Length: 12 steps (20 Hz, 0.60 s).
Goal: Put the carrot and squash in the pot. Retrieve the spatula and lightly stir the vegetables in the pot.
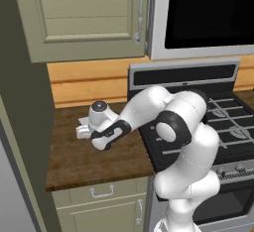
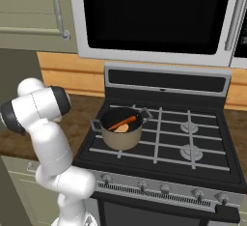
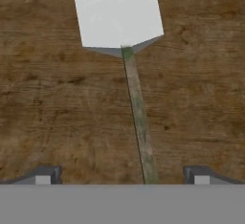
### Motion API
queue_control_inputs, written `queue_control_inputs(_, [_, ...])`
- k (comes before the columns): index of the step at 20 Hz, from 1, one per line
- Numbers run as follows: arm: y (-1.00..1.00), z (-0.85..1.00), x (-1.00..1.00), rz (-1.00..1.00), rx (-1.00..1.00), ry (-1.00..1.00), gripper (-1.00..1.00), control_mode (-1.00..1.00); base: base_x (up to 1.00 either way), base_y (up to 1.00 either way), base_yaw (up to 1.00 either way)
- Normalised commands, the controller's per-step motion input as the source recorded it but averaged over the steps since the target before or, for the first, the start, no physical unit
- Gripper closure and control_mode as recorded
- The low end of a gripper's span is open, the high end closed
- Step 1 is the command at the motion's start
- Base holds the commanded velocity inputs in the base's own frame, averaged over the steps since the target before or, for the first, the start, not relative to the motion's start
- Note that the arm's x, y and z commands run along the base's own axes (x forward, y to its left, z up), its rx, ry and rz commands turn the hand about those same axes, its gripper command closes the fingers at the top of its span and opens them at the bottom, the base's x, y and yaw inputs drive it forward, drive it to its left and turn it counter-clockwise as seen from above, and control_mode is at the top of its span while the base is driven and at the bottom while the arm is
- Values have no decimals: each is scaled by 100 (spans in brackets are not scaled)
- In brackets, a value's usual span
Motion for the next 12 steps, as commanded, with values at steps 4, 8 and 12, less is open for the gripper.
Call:
queue_control_inputs(4, [-4, -9, 1, -3, 0, 4, -100, -100, 0, 0, 0])
queue_control_inputs(8, [-7, 0, 8, -5, 0, 3, -100, -100, 0, 0, 0])
queue_control_inputs(12, [-12, 0, 8, -6, 0, 4, -100, -100, 0, 0, 0])
